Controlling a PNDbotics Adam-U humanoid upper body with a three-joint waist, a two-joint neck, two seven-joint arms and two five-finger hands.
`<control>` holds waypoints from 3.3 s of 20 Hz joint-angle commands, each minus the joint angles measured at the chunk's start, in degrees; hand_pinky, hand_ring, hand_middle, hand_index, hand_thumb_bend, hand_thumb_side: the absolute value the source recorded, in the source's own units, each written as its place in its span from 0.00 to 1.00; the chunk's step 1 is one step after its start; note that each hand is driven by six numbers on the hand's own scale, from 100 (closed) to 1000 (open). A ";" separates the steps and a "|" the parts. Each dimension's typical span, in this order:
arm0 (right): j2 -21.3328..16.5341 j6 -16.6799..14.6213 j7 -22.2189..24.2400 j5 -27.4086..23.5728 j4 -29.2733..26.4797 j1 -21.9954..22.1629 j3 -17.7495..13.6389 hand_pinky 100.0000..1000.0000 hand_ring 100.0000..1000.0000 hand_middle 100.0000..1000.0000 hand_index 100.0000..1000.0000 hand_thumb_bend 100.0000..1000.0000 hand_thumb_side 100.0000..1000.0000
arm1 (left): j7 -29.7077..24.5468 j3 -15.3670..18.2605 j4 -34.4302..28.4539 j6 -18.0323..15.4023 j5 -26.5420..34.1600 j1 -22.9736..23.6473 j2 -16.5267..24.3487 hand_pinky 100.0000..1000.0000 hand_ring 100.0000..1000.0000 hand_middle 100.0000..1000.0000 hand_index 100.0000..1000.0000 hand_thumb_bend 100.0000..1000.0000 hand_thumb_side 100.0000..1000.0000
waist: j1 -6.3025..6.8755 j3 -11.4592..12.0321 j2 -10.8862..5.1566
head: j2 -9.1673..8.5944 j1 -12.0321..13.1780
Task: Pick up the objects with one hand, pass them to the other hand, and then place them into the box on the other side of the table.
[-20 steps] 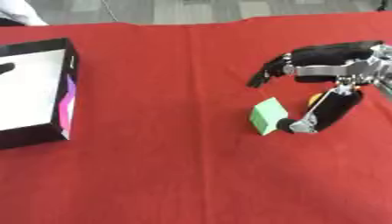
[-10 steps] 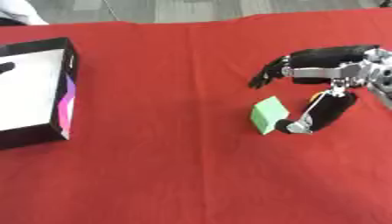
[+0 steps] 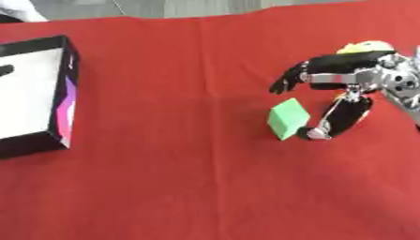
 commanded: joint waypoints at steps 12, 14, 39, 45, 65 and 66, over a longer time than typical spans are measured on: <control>-0.45 -2.19 -1.69 2.73 3.29 -1.31 0.42 0.89 0.84 0.79 0.88 0.29 0.08 | -0.25 0.01 -1.22 0.07 0.27 -1.23 0.60 0.76 0.83 0.83 0.74 0.00 0.83 | 1.38 0.02 1.41 | -1.14 -0.86; -0.44 -2.34 -1.81 2.85 3.42 -1.29 0.44 0.89 0.84 0.79 0.86 0.29 0.07 | -0.26 0.00 -1.22 0.07 0.28 -1.27 0.59 0.76 0.83 0.83 0.74 0.00 0.83 | 1.39 0.03 1.44 | -1.23 -0.78; -0.01 -1.75 -4.18 0.85 3.25 -0.28 0.88 0.83 0.71 0.52 0.57 0.11 0.00 | -0.59 -0.26 -1.29 0.15 0.27 -1.53 0.56 0.77 0.83 0.83 0.74 0.00 0.83 | 1.03 0.22 1.11 | -2.05 0.26; -0.08 -1.25 -4.93 -0.05 2.96 -0.18 0.85 0.82 0.70 0.49 0.55 0.10 0.00 | -0.69 -0.32 -1.28 0.17 0.25 -1.55 0.57 0.77 0.83 0.83 0.74 0.00 0.83 | 0.96 0.18 1.04 | -2.07 0.16; 0.38 7.51 -16.42 -16.16 -6.87 -0.72 -5.35 0.65 0.61 0.42 0.49 0.00 0.00 | 0.83 0.70 -2.54 -0.74 -0.45 -1.65 0.95 0.77 0.83 0.83 0.75 0.00 0.79 | 0.95 -1.28 -0.16 | -2.06 -0.33; 0.56 8.18 -17.94 -17.77 -7.19 -0.86 -5.83 0.64 0.60 0.42 0.49 0.00 0.00 | 1.28 0.92 -3.00 -1.00 -0.69 -1.84 1.05 0.77 0.83 0.83 0.75 0.00 0.78 | 0.93 -1.34 -0.42 | -1.96 -0.48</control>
